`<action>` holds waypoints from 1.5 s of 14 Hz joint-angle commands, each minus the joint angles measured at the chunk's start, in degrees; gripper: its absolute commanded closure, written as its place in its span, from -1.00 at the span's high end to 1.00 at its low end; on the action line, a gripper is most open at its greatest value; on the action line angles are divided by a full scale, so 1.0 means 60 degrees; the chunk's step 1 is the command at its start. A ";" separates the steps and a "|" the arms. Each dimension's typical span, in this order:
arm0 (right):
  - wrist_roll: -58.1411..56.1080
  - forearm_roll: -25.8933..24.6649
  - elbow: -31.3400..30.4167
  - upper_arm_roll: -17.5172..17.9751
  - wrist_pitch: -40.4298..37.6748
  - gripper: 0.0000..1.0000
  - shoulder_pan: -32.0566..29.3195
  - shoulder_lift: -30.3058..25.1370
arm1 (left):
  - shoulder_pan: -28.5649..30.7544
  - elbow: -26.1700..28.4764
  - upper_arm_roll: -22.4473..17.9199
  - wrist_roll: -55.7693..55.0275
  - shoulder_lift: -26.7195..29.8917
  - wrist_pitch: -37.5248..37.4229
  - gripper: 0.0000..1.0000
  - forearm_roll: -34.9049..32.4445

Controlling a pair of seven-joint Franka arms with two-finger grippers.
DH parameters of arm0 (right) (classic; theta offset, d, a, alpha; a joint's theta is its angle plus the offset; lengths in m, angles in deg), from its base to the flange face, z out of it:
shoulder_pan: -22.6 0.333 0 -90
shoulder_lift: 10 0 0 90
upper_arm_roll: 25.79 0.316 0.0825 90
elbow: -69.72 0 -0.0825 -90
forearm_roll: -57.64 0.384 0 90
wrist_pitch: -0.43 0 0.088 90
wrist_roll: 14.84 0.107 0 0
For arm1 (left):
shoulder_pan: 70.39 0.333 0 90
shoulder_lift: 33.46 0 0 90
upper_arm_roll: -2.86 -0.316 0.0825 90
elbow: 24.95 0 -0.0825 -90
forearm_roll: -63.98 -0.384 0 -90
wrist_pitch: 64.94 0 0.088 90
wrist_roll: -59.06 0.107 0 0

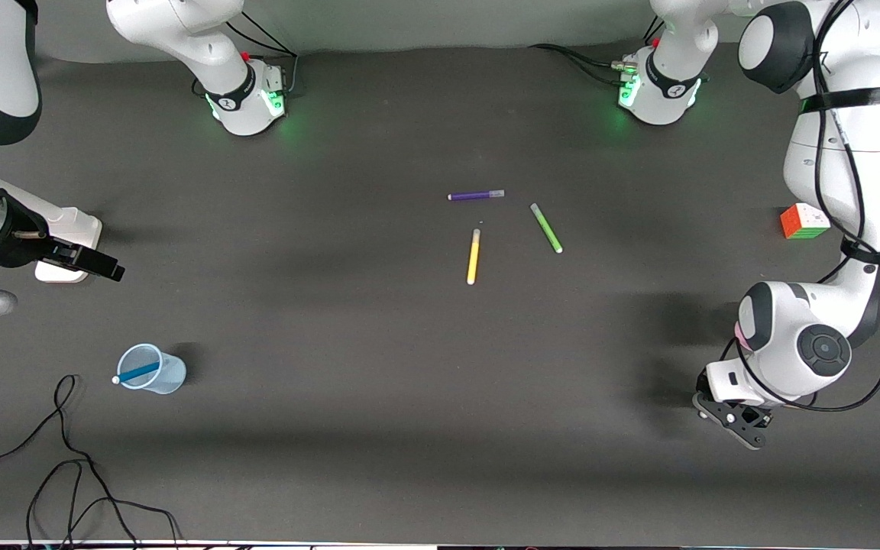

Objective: Place pink and blue markers in matching cups

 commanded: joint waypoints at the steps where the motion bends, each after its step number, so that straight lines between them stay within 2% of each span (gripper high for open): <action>1: -0.0181 -0.0001 -0.0045 -0.0022 0.0023 1.00 0.0076 0.0002 | -0.0057 -0.0179 -0.0083 0.0375 -0.0103 0.0035 -1.00 -0.0071; 3: -0.0181 0.0014 -0.0030 -0.0022 -0.0006 1.00 0.0077 -0.0012 | 0.0001 -0.0179 -0.0039 0.0961 -0.0103 0.0137 -1.00 -0.0013; 7: -0.0181 0.0014 -0.0030 -0.0022 -0.0036 1.00 0.0076 -0.0012 | 0.0046 -0.0251 -0.0024 0.1022 0.0217 -0.0080 -1.00 0.0514; 9: -0.0181 0.0014 -0.0015 -0.0022 -0.0080 1.00 0.0077 -0.0085 | 0.0046 -0.0673 -0.0024 0.1007 0.0671 -0.1319 -1.00 0.0529; 12: -0.0195 0.0014 -0.0001 -0.0007 -0.0080 1.00 0.0077 -0.0100 | 0.0075 -0.2093 0.0005 0.1051 0.0921 -0.4393 -1.00 0.0544; 14: -0.0195 0.0014 -0.0015 -0.0007 -0.0080 1.00 0.0077 -0.0100 | 0.0060 -0.2463 -0.0009 0.1051 0.1403 -0.5774 -1.00 0.0544; 16: -0.0195 0.0014 -0.0001 -0.0007 -0.0080 1.00 0.0091 -0.0100 | 0.0075 -0.2246 -0.0053 0.1109 0.1945 -0.6727 -1.00 0.0544; 18: -0.0181 0.0014 -0.0015 0.0022 -0.0080 1.00 0.0106 -0.0100 | 0.0336 -0.1530 -0.0039 0.1226 0.2399 -0.6982 -1.00 0.0544; 20: -0.0181 0.0014 -0.0030 0.0051 -0.0080 1.00 0.0280 -0.0100 | 0.0673 -0.0696 -0.0024 0.2245 0.2650 -0.6356 -1.00 0.0776; 21: -0.0181 0.0014 -0.0030 0.0051 -0.0080 1.00 0.0282 -0.0100 | 0.1023 -0.0097 -0.0024 0.3108 0.2752 -0.5655 -1.00 0.1387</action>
